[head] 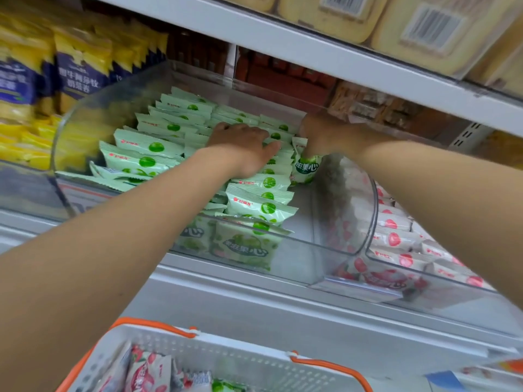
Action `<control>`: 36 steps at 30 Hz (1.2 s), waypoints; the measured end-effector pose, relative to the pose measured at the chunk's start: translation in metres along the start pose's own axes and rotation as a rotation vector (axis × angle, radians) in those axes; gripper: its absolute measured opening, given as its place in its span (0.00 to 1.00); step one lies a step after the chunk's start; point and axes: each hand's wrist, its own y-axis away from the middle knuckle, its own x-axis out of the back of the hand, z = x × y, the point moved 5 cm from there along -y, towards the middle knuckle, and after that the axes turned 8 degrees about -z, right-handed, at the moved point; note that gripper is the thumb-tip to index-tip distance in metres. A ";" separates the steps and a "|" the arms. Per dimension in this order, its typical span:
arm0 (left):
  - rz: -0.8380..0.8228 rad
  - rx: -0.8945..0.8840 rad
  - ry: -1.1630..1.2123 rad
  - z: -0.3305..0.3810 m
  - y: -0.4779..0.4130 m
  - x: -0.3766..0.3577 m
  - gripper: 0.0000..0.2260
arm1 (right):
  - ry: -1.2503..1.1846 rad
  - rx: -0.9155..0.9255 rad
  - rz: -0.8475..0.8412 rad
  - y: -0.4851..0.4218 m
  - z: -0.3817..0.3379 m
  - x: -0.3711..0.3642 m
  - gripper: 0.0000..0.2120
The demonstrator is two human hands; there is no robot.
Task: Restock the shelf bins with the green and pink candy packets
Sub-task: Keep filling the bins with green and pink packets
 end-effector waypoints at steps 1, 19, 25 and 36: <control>0.003 -0.002 0.005 0.000 0.000 0.000 0.28 | 0.000 0.002 0.005 0.002 0.000 0.002 0.12; 0.386 -0.030 0.313 0.050 0.169 0.017 0.07 | -0.327 0.313 0.423 0.199 -0.065 -0.017 0.10; 0.025 0.057 0.393 0.052 0.227 -0.076 0.06 | -0.467 0.297 0.148 0.241 -0.086 -0.120 0.09; -0.738 -0.033 -0.013 0.028 0.248 -0.223 0.10 | -0.563 -0.158 -0.656 0.276 -0.059 -0.431 0.17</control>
